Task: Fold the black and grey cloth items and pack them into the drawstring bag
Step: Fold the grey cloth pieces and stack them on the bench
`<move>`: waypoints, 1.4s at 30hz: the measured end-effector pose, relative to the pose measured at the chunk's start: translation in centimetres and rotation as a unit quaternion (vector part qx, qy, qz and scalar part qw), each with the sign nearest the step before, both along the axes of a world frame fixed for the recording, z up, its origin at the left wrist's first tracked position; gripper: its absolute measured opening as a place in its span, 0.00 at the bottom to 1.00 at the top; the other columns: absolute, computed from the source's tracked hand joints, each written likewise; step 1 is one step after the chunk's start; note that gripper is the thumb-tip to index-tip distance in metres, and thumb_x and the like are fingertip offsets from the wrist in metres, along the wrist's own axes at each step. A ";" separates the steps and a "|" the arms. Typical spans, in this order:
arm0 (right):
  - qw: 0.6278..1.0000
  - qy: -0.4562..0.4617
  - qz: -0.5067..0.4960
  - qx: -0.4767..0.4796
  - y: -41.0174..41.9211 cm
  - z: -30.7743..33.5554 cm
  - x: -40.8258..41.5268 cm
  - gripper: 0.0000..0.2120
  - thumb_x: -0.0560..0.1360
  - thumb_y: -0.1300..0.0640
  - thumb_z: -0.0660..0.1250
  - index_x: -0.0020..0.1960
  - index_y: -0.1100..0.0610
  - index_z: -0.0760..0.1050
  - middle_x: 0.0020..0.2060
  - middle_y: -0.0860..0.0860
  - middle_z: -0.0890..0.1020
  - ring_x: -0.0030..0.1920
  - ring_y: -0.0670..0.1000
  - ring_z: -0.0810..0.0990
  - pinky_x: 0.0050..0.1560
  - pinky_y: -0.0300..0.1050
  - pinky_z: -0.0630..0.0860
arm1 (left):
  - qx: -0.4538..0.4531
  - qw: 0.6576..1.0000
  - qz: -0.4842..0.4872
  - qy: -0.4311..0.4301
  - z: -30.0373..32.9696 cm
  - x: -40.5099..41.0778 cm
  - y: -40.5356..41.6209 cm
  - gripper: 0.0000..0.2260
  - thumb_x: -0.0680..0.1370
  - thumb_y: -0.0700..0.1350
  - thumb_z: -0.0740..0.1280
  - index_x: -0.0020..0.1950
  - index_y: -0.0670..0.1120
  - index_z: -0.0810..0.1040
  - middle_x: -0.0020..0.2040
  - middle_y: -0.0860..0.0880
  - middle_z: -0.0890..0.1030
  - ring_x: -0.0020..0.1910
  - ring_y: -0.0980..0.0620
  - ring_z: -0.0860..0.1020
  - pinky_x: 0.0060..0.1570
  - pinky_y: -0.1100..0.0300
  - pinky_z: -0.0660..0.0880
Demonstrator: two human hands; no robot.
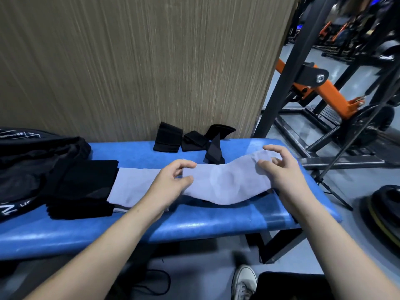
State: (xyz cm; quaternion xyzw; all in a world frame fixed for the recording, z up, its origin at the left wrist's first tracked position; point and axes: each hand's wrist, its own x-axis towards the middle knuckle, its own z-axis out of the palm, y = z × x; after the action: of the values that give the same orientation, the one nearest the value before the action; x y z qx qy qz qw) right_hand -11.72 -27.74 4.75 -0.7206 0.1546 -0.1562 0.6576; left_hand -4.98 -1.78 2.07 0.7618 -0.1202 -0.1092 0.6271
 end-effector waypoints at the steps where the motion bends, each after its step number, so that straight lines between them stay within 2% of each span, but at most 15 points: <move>1: 1.000 -0.004 0.007 -0.001 0.4 0.1 0.1 0.15 0.76 0.59 0.68 0.58 0.44 0.76 0.42 0.53 0.78 0.43 0.51 0.78 0.41 0.50 0.73 | 0.001 1.000 -0.003 -0.002 0.1 -0.1 -0.2 0.13 0.77 0.37 0.68 0.54 0.55 0.81 0.43 0.57 0.79 0.41 0.61 0.71 0.45 0.65 0.68; 4: 0.999 -0.013 0.035 0.002 2.0 0.4 0.3 0.14 0.77 0.61 0.68 0.59 0.47 0.75 0.39 0.50 0.77 0.40 0.45 0.78 0.38 0.40 0.76 | -0.024 1.000 -0.018 0.005 0.3 -0.5 -0.8 0.14 0.78 0.36 0.66 0.57 0.54 0.79 0.46 0.54 0.81 0.39 0.61 0.74 0.42 0.69 0.69; 7: 0.997 -0.012 0.075 -0.004 3.5 0.3 0.7 0.13 0.77 0.60 0.69 0.59 0.48 0.74 0.35 0.45 0.76 0.38 0.48 0.76 0.39 0.44 0.73 | -0.035 0.999 -0.038 0.010 0.6 -0.9 -1.2 0.13 0.79 0.36 0.65 0.59 0.52 0.78 0.53 0.62 0.81 0.44 0.63 0.78 0.44 0.72 0.71; 13: 0.987 0.010 0.161 0.022 6.8 0.2 1.2 0.14 0.80 0.56 0.67 0.64 0.52 0.70 0.47 0.56 0.78 0.34 0.55 0.78 0.34 0.49 0.77 | -0.066 0.994 -0.081 0.013 0.8 -1.7 -1.9 0.10 0.82 0.40 0.63 0.61 0.50 0.76 0.36 0.50 0.78 0.37 0.54 0.76 0.40 0.63 0.71; 18: 0.980 0.013 0.194 0.029 7.5 0.2 1.3 0.10 0.81 0.58 0.65 0.61 0.59 0.73 0.51 0.59 0.75 0.35 0.59 0.80 0.40 0.58 0.79 | -0.101 0.992 -0.053 0.044 1.1 -1.7 -1.7 0.12 0.81 0.50 0.64 0.64 0.50 0.73 0.49 0.43 0.85 0.45 0.50 0.83 0.46 0.55 0.79; 21: 0.977 0.010 0.211 0.020 7.3 0.2 1.1 0.07 0.82 0.62 0.63 0.59 0.61 0.74 0.51 0.59 0.77 0.37 0.58 0.81 0.41 0.56 0.80 | -0.072 0.996 -0.032 0.038 0.8 -1.3 -1.2 0.16 0.79 0.46 0.68 0.66 0.54 0.70 0.47 0.45 0.86 0.43 0.53 0.82 0.44 0.63 0.77; 24: 0.977 0.009 0.211 0.009 7.2 0.2 1.3 0.06 0.81 0.64 0.63 0.58 0.62 0.75 0.51 0.58 0.79 0.38 0.58 0.81 0.44 0.57 0.80 | -0.074 0.996 -0.028 0.038 0.9 -1.2 -1.1 0.18 0.80 0.38 0.63 0.67 0.54 0.70 0.36 0.49 0.81 0.36 0.50 0.76 0.38 0.61 0.73; 26: 0.976 0.002 0.216 0.006 7.1 0.4 1.3 0.07 0.80 0.66 0.64 0.58 0.62 0.75 0.49 0.55 0.79 0.38 0.57 0.81 0.43 0.56 0.81 | -0.081 0.996 -0.030 0.034 1.1 -1.2 -0.9 0.17 0.82 0.39 0.62 0.67 0.56 0.70 0.36 0.48 0.82 0.36 0.49 0.77 0.38 0.57 0.75; 28: 0.972 0.006 0.233 -0.012 7.2 0.5 1.3 0.09 0.79 0.67 0.66 0.58 0.61 0.76 0.45 0.56 0.81 0.37 0.55 0.80 0.41 0.50 0.81 | -0.090 0.995 -0.040 0.036 1.3 -1.4 -0.4 0.16 0.81 0.46 0.65 0.68 0.57 0.69 0.46 0.44 0.85 0.44 0.46 0.82 0.43 0.52 0.79; 30: 0.968 0.012 0.244 -0.057 7.6 0.4 1.3 0.09 0.77 0.65 0.69 0.57 0.58 0.78 0.42 0.55 0.82 0.35 0.53 0.80 0.42 0.44 0.78 | -0.086 0.995 -0.040 0.031 1.5 -1.6 0.1 0.20 0.78 0.48 0.70 0.68 0.58 0.68 0.51 0.43 0.84 0.50 0.48 0.83 0.45 0.56 0.79; 33: 0.959 -0.005 0.252 -0.129 8.6 0.3 1.5 0.11 0.76 0.61 0.72 0.57 0.52 0.82 0.54 0.50 0.79 0.41 0.47 0.77 0.48 0.39 0.76 | -0.083 0.996 -0.023 0.024 1.6 -1.6 0.6 0.24 0.77 0.41 0.72 0.68 0.57 0.69 0.55 0.45 0.83 0.45 0.55 0.84 0.42 0.65 0.78; 36: 0.964 -0.037 0.222 -0.145 9.5 0.4 2.0 0.14 0.75 0.63 0.72 0.58 0.49 0.80 0.57 0.48 0.76 0.41 0.43 0.76 0.47 0.36 0.73 | -0.080 0.997 -0.007 0.000 1.7 -1.4 1.8 0.25 0.76 0.38 0.68 0.67 0.61 0.70 0.56 0.42 0.82 0.45 0.45 0.82 0.49 0.51 0.79; 38: 0.974 -0.047 0.152 -0.158 9.5 0.2 2.6 0.18 0.75 0.61 0.72 0.61 0.45 0.76 0.59 0.46 0.73 0.45 0.40 0.76 0.49 0.35 0.72 | -0.103 0.995 0.005 -0.009 2.3 -1.2 2.9 0.25 0.76 0.36 0.65 0.66 0.61 0.71 0.53 0.42 0.83 0.47 0.41 0.81 0.52 0.51 0.78; 40: 0.983 -0.021 0.128 -0.129 9.7 0.1 3.1 0.22 0.75 0.57 0.73 0.65 0.42 0.71 0.60 0.48 0.72 0.50 0.40 0.76 0.51 0.33 0.72 | -0.120 0.992 0.016 -0.024 2.9 -0.9 4.2 0.26 0.78 0.31 0.61 0.68 0.59 0.71 0.47 0.44 0.83 0.42 0.49 0.80 0.45 0.59 0.76; 42: 0.984 0.008 0.176 -0.012 10.3 0.0 3.4 0.25 0.77 0.57 0.71 0.70 0.43 0.67 0.56 0.55 0.78 0.47 0.46 0.79 0.46 0.37 0.75 | -0.131 0.991 0.025 -0.032 3.4 -0.7 5.5 0.27 0.78 0.29 0.58 0.67 0.58 0.71 0.47 0.39 0.83 0.42 0.49 0.79 0.43 0.58 0.75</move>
State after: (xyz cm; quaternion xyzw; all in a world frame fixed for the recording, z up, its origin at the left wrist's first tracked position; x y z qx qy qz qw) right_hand -8.32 -17.43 4.76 -0.7459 0.0291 -0.0339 0.6645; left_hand -5.67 3.73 5.49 0.6792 -0.1343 -0.0518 0.7197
